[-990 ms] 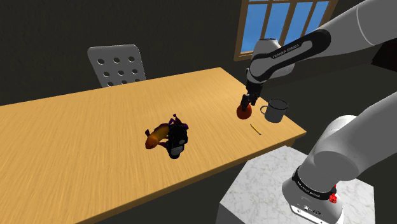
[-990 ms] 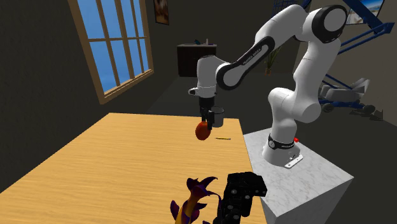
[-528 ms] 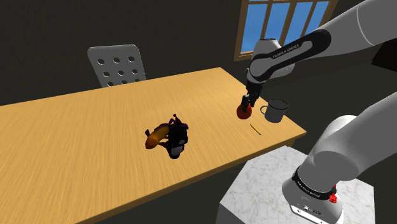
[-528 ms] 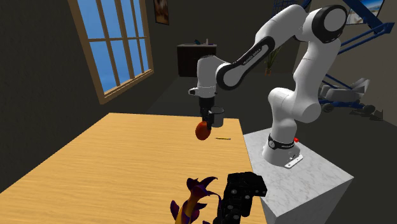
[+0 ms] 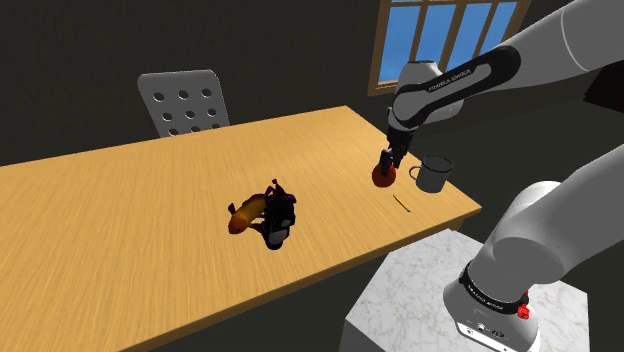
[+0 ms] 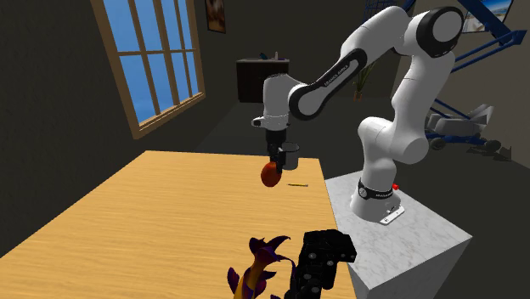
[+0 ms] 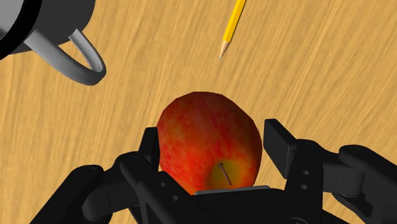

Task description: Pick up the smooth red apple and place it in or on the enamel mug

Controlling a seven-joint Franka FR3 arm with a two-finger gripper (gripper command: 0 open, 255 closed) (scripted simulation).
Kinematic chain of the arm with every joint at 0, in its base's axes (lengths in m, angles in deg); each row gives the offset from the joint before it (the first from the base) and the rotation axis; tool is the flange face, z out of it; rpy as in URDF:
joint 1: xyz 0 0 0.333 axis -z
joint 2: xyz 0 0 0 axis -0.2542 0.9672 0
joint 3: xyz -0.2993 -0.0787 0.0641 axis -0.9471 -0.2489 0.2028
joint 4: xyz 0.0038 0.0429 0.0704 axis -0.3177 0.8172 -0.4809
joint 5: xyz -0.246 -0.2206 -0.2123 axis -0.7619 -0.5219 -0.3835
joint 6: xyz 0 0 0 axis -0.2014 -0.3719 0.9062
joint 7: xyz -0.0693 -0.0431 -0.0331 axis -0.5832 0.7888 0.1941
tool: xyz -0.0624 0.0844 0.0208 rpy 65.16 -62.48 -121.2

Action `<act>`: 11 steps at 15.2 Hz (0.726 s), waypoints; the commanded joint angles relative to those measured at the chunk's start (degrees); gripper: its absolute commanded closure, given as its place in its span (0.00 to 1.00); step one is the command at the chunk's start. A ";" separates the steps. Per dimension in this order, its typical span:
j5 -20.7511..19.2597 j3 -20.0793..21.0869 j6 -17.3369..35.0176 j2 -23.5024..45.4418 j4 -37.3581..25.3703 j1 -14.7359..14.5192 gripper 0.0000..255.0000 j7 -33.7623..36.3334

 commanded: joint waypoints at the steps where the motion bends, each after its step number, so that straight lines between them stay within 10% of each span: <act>1: -0.10 0.13 -0.87 -0.44 -0.32 0.04 1.00 0.14; 11: -0.63 1.39 -9.84 -4.95 -4.89 0.41 1.00 1.25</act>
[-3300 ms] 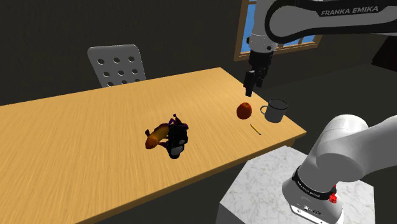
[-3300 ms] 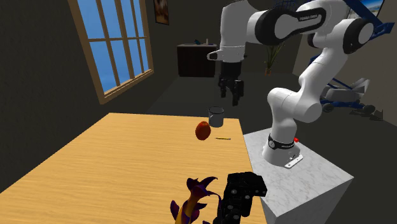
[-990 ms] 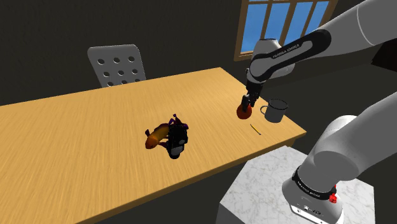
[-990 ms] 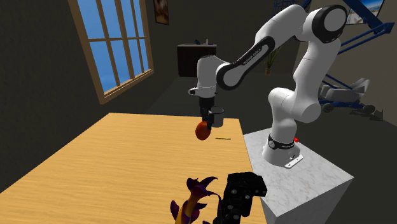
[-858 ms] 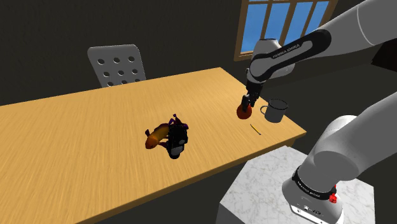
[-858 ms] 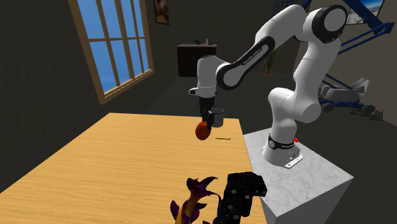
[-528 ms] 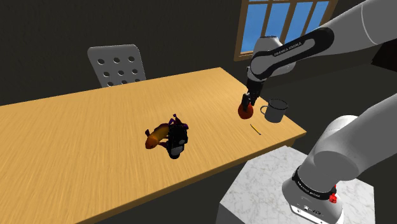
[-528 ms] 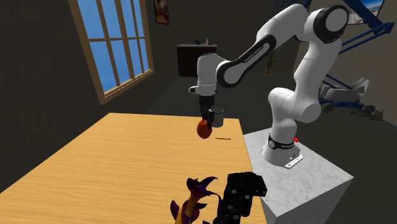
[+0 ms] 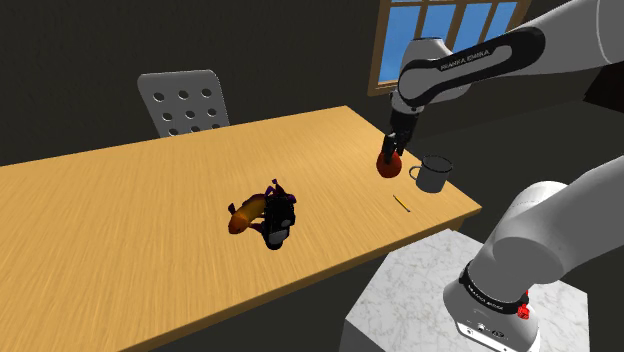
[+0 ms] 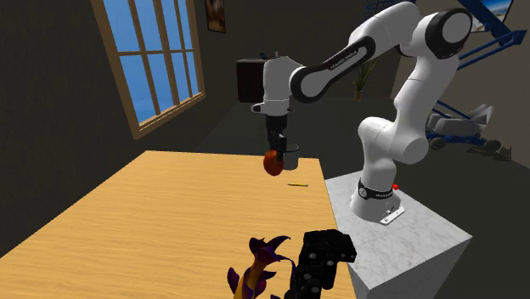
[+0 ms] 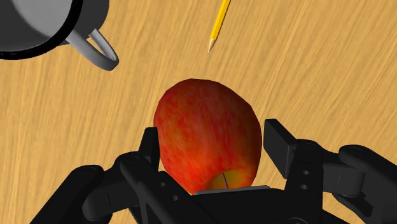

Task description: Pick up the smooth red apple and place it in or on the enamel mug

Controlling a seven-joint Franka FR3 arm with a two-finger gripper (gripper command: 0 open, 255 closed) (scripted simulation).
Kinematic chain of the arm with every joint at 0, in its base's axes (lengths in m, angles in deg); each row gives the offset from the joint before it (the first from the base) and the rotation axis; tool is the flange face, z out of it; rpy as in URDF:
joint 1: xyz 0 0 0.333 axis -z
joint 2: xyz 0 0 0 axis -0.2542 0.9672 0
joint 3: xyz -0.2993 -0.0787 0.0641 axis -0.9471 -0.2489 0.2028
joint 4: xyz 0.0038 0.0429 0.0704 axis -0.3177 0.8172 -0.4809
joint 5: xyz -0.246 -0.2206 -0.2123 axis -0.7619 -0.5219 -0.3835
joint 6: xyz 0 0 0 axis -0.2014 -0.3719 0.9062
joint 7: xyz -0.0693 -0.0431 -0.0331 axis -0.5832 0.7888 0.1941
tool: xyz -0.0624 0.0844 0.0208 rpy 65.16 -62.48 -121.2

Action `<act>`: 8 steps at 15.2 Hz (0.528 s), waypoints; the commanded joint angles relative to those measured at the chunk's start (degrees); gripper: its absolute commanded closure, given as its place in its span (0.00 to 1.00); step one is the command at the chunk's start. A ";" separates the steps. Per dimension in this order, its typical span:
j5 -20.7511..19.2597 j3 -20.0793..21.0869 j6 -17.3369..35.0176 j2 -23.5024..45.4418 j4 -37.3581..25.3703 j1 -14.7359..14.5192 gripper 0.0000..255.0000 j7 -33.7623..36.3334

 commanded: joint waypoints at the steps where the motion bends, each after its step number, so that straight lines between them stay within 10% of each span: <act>1: -0.05 0.14 -1.58 -0.56 -1.00 0.05 1.00 0.07; 8: -0.02 0.89 -7.50 -2.55 -4.97 0.07 1.00 0.55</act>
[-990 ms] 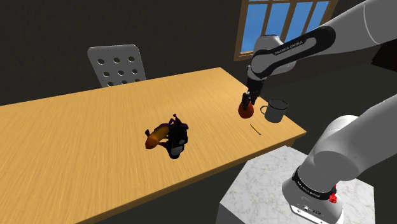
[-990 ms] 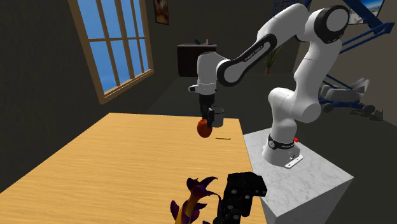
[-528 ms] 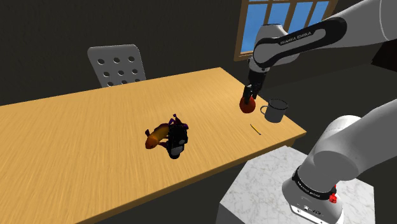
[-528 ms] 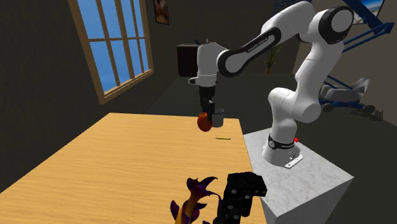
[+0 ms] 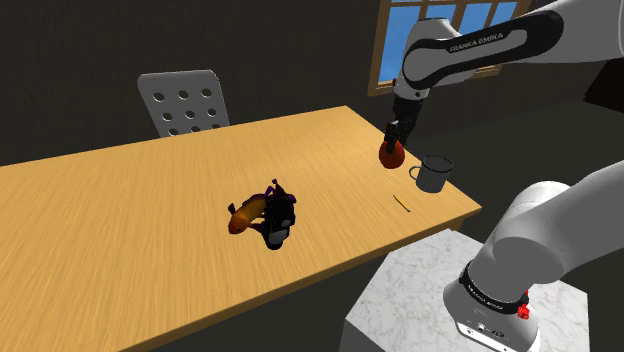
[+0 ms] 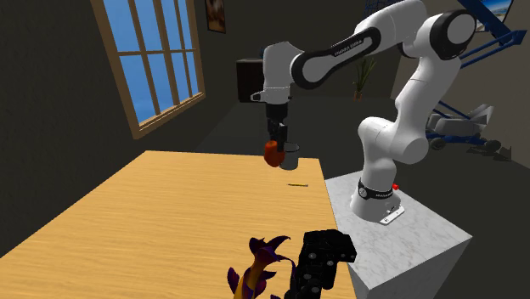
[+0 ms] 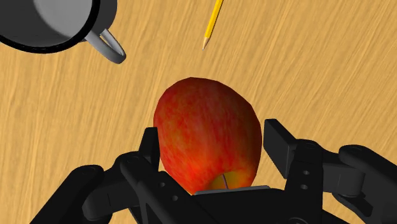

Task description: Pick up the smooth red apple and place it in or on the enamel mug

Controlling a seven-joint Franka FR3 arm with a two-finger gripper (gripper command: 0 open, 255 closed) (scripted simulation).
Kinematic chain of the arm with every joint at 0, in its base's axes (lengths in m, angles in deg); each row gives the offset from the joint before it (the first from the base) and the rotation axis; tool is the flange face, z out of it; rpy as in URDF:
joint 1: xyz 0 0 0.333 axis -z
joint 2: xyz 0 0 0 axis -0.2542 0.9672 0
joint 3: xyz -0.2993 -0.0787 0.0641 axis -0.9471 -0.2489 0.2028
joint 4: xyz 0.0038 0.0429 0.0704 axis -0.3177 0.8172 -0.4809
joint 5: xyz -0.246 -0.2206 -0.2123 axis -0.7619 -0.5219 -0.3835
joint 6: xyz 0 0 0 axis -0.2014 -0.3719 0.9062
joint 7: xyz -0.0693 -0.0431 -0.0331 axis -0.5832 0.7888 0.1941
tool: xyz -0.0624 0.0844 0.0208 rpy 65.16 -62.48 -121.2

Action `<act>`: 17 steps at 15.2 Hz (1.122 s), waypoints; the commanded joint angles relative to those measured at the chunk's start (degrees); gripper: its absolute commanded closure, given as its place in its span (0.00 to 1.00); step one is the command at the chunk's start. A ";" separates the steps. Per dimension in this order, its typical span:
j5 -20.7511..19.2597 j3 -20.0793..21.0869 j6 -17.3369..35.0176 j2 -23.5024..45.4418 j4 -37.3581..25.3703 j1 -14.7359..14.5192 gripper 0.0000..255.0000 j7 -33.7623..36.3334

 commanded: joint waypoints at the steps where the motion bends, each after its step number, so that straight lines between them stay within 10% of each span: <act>1: 0.05 0.19 -1.87 -0.38 -1.47 -0.02 1.00 0.08; 17: -1.50 -0.90 -14.17 -5.05 -9.25 1.63 1.00 -2.47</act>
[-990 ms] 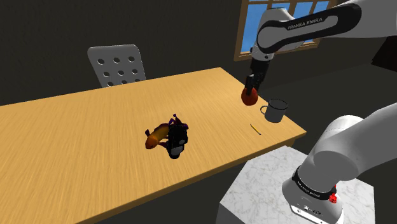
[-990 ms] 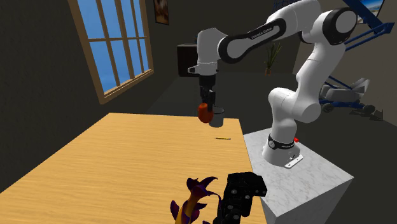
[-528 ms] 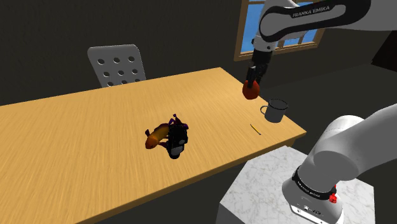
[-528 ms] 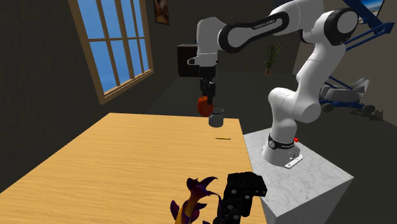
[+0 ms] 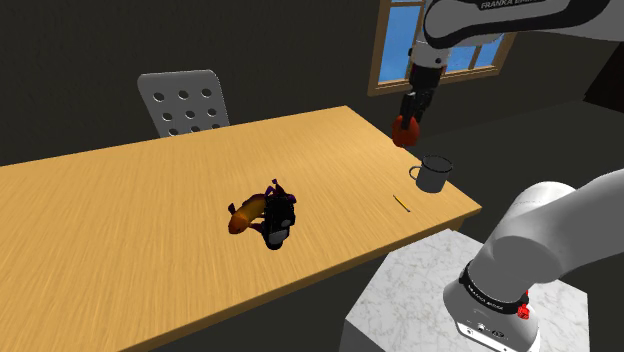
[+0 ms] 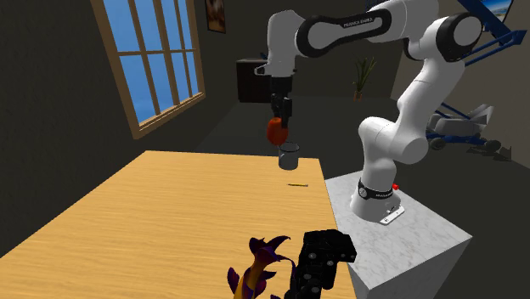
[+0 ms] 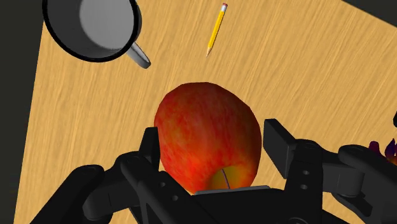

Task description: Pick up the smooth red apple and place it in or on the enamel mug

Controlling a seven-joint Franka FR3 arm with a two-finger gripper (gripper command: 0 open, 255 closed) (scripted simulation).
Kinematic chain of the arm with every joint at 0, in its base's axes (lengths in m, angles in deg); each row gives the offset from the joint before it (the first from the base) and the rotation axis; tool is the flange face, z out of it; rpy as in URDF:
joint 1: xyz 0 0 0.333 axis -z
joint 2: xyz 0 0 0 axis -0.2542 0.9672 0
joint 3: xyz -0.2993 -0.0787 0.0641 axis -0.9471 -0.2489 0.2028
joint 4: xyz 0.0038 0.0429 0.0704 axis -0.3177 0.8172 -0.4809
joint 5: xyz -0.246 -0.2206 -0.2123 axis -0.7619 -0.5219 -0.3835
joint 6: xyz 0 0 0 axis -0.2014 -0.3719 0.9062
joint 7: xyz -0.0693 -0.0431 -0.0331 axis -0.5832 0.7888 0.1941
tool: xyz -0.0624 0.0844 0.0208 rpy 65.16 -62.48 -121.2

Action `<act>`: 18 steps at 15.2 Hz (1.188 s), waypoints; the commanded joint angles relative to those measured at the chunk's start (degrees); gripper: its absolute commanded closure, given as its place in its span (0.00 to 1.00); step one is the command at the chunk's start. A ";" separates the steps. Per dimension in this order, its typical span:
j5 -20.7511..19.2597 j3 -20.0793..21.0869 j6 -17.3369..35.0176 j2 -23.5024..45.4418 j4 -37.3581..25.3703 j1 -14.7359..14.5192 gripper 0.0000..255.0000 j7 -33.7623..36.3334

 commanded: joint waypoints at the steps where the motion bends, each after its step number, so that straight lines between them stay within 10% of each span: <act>1: -1.24 -1.47 -1.78 -1.62 -0.24 1.16 1.00 -2.11; 9: -6.80 -8.01 -7.98 -7.08 -1.78 5.89 1.00 -11.37; 18: -8.02 -9.44 -1.31 -7.47 5.25 6.49 1.00 -11.32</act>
